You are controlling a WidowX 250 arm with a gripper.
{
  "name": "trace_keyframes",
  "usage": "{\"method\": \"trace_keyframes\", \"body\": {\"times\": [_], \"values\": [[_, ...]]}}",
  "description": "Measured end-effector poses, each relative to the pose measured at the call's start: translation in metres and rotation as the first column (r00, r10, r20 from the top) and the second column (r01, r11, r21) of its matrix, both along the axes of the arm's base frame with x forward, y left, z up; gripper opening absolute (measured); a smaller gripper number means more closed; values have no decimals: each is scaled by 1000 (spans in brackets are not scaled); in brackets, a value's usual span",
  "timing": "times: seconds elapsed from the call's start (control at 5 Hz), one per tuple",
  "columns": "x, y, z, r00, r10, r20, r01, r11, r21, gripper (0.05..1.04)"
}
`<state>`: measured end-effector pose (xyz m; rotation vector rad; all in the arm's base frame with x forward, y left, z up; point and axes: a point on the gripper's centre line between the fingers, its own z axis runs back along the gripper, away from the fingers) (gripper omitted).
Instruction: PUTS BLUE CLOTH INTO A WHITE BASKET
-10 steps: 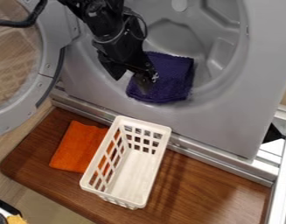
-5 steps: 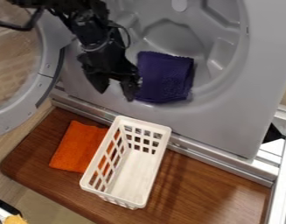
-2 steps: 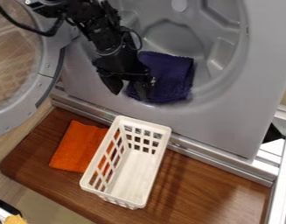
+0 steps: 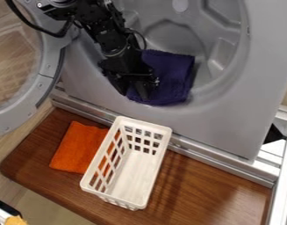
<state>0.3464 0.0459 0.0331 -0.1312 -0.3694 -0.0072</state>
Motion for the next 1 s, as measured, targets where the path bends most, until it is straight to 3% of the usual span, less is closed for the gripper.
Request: {"method": "trace_keyframes", "body": {"times": [0.2, 0.4, 0.6, 1.0], "values": [[0, 1, -1, 1000, 1, 0, -1, 1000, 9, 370], [-2, 1, -2, 1000, -1, -6, 1, 1000, 10, 206], [-3, 1, -2, 1000, -5, -11, 5, 1000, 9, 157], [-12, 5, 22, 1000, 12, -8, -11, 1000, 21, 152]]}}
